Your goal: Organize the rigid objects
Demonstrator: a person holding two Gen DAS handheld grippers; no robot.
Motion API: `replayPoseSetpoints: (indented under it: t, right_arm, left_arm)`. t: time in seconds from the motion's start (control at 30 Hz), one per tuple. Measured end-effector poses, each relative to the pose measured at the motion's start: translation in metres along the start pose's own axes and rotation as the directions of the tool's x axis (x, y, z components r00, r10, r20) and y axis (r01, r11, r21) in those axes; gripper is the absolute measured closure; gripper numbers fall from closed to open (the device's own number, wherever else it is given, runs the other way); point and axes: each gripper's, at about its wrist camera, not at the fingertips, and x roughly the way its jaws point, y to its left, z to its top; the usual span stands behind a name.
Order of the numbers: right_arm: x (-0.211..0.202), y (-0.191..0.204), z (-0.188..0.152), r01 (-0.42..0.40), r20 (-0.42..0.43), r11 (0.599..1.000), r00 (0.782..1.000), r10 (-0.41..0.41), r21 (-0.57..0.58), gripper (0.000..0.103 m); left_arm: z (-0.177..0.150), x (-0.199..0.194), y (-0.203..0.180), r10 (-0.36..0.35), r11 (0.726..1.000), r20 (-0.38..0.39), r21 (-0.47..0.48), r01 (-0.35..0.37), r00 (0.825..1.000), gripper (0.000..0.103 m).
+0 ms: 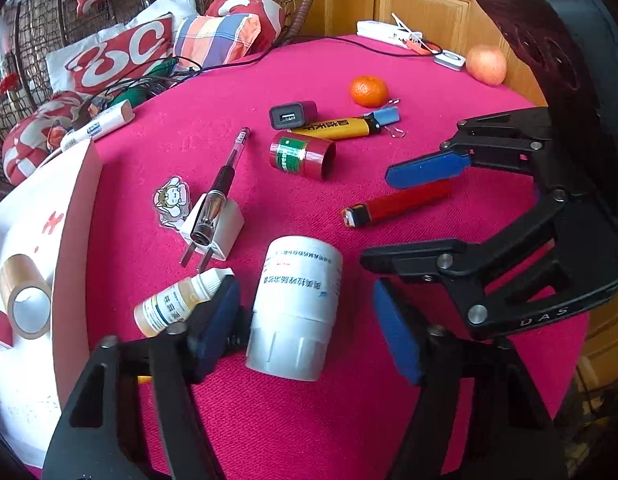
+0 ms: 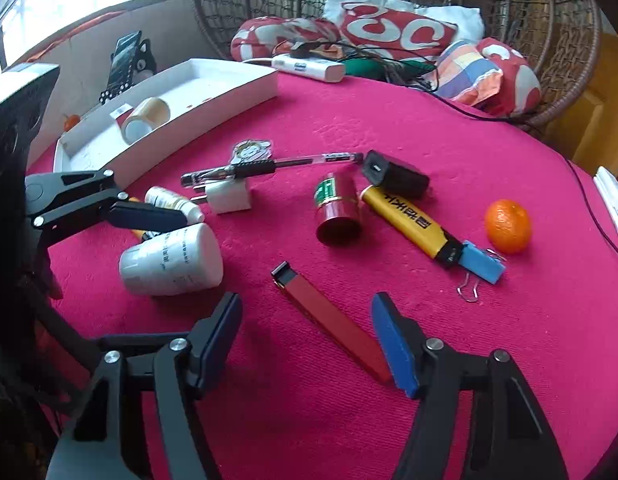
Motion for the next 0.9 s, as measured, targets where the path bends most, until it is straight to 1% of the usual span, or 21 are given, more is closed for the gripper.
replayPoseSetpoints:
  t: [0.03,0.07,0.1,0.13,0.17,0.2,0.23,0.33,0.4,0.5,0.6,0.73,0.83,0.9]
  right_arm:
    - [0.000,0.002,-0.002,0.001,-0.002,1.000,1.000,-0.001,-0.011,0.041]
    - [-0.002,0.003,-0.005,0.008,0.004,1.000,1.000,-0.007,-0.018,0.042]
    - [-0.004,0.003,-0.008,0.001,0.002,1.000,1.000,-0.001,-0.014,0.045]
    - [-0.005,0.003,-0.010,0.008,0.006,1.000,1.000,-0.008,-0.011,0.056]
    - [-0.008,0.003,-0.012,0.021,0.010,1.000,1.000,-0.021,-0.007,0.070]
    - [-0.011,0.003,-0.014,0.018,0.010,1.000,1.000,-0.018,0.001,0.078]
    - [-0.013,0.003,-0.015,0.013,0.011,1.000,1.000,-0.013,0.009,0.088]
    - [-0.017,0.003,-0.019,0.030,0.020,0.999,0.999,-0.031,0.032,0.088]
    - [-0.020,0.001,-0.022,0.030,0.037,0.997,0.999,-0.032,0.069,0.088]
    - [-0.030,-0.005,-0.028,0.016,0.085,0.988,0.996,-0.030,0.156,0.088]
    - [-0.044,-0.008,-0.032,0.012,0.137,0.976,0.990,-0.043,0.216,0.088]
    - [-0.070,-0.009,-0.031,-0.007,0.235,0.960,0.970,-0.062,0.281,0.088]
    - [-0.091,-0.009,-0.028,-0.038,0.314,0.951,0.947,-0.063,0.308,0.088]
    - [-0.101,-0.008,-0.024,-0.051,0.351,0.949,0.934,-0.065,0.311,0.088]
  left_arm:
    - [-0.001,0.000,0.002,-0.004,1.000,0.000,-0.004,0.004,1.000,0.053]
    - [-0.002,-0.001,0.004,-0.013,1.000,0.002,-0.016,0.013,1.000,0.066]
    - [-0.003,-0.001,0.007,-0.035,0.999,0.001,-0.032,0.035,0.999,0.066]
    - [-0.003,-0.002,0.008,-0.042,0.998,0.002,-0.042,0.042,0.999,0.066]
    - [-0.005,-0.003,0.007,-0.039,0.999,0.005,-0.036,0.039,0.999,0.066]
    - [-0.006,-0.004,0.005,-0.034,0.999,0.008,-0.026,0.034,0.999,0.066]
    - [-0.007,-0.005,0.003,-0.033,0.999,0.012,-0.021,0.033,0.999,0.066]
    - [-0.009,-0.009,0.000,-0.051,0.998,0.021,-0.031,0.051,0.998,0.066]
    - [-0.010,-0.013,-0.001,-0.061,0.997,0.032,-0.041,0.062,0.998,0.066]
    - [-0.008,-0.022,-0.001,-0.067,0.996,0.057,-0.055,0.070,0.996,0.066]
    - [-0.004,-0.035,-0.001,-0.075,0.994,0.096,-0.072,0.082,0.993,0.066]
    - [0.001,-0.056,-0.001,-0.067,0.993,0.162,-0.080,0.081,0.984,0.066]
    - [0.004,-0.070,0.001,-0.050,0.994,0.210,-0.087,0.069,0.977,0.066]
    - [0.005,-0.078,0.005,-0.042,0.993,0.233,-0.097,0.066,0.972,0.066]
